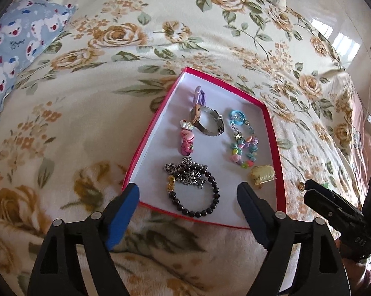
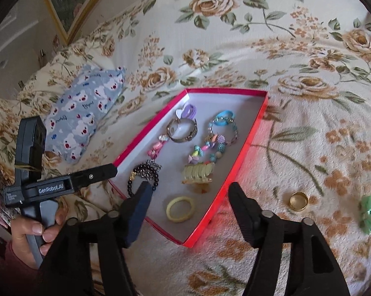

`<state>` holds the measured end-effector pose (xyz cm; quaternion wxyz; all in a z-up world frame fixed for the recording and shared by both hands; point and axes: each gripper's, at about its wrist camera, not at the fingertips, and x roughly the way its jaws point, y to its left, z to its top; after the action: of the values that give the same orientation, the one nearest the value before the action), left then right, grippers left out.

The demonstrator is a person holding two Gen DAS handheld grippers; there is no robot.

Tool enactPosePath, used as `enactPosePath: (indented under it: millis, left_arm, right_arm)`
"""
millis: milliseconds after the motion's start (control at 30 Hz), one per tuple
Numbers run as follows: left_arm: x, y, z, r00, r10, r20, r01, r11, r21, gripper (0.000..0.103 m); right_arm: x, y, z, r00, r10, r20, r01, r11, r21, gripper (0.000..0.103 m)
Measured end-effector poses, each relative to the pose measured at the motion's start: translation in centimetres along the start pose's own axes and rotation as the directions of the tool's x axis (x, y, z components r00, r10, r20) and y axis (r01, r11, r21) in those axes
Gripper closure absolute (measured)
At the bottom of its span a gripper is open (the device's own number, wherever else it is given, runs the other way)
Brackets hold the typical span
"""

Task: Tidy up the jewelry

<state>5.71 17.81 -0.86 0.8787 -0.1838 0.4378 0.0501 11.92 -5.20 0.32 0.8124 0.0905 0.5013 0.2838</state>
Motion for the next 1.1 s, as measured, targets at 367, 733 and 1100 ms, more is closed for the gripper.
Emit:
enactPosePath:
  millis: [367, 733, 1100]
  left_arm:
    - [-3.9, 0.4, -3.2, 0.998, 0.032, 0.058, -0.028, 0.998, -0.06, 0.005]
    - [-6.7, -1.3, -8.3, 0.974, 0.169, 0.148, -0.183, 0.979, 0.085, 0.003]
    - [-11.8, -4.2, -6.9, 0.957, 0.177, 0.231, -0.216, 0.964, 0.153, 0.001]
  right_arm:
    - [-1.3, 0.3, -0.8, 0.999, 0.01, 0.033, -0.01, 1.0, -0.001, 0.022]
    - [-2.6, 2.4, -2.9, 1.0, -0.001, 0.028, 0.003, 0.996, -0.084, 0.014]
    - [-6.0, 5.7, 0.8, 0.997, -0.054, 0.053, 0.063, 0.979, -0.195, 0.004]
